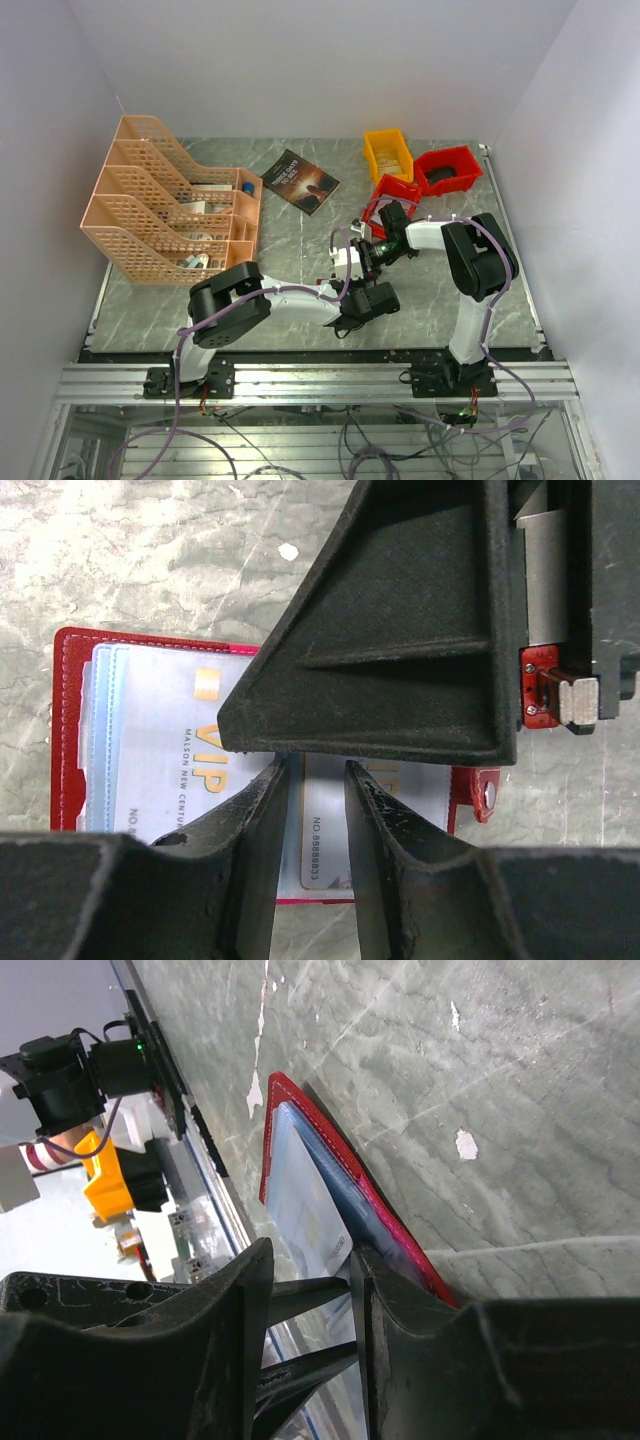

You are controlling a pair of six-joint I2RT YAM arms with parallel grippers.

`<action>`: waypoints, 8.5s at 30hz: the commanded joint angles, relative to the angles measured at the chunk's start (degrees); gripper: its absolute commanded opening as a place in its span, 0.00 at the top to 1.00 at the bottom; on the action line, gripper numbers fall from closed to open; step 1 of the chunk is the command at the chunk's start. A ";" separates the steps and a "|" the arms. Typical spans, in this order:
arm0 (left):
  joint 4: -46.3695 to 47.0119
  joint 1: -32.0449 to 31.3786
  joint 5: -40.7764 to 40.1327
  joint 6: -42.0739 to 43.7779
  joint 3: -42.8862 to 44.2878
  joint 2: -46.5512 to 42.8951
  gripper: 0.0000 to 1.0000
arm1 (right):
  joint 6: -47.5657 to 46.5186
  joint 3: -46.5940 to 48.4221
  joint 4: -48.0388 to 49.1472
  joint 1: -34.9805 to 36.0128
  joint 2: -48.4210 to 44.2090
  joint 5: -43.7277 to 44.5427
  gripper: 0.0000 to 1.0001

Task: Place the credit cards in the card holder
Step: Insert the credit card into the card holder, then adjust the card holder at the center of the board, then turn over the card slot in the card holder.

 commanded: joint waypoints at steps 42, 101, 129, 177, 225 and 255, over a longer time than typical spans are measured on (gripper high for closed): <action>27.98 0.43 14.51 29.93 -27.57 -34.18 0.56 | -13.00 1.57 -3.15 -5.35 -19.66 9.32 0.00; 41.37 17.32 42.71 31.87 -39.92 -23.43 0.73 | -62.69 -4.18 -8.45 7.15 -19.99 19.56 1.00; 63.74 16.88 38.18 21.64 -53.99 -39.00 0.49 | -60.27 -3.07 -9.23 6.29 -14.86 19.29 1.00; 71.43 16.92 40.68 19.13 -48.59 -21.95 0.62 | -56.90 -0.74 -10.53 7.25 -11.88 19.10 1.00; 76.05 17.05 45.29 19.29 -45.44 -16.23 0.59 | -56.65 1.24 -12.42 7.55 -12.59 17.70 0.90; 68.18 13.82 50.37 23.60 -28.05 -5.90 0.51 | -49.16 4.46 -14.31 -15.23 -27.77 7.21 0.76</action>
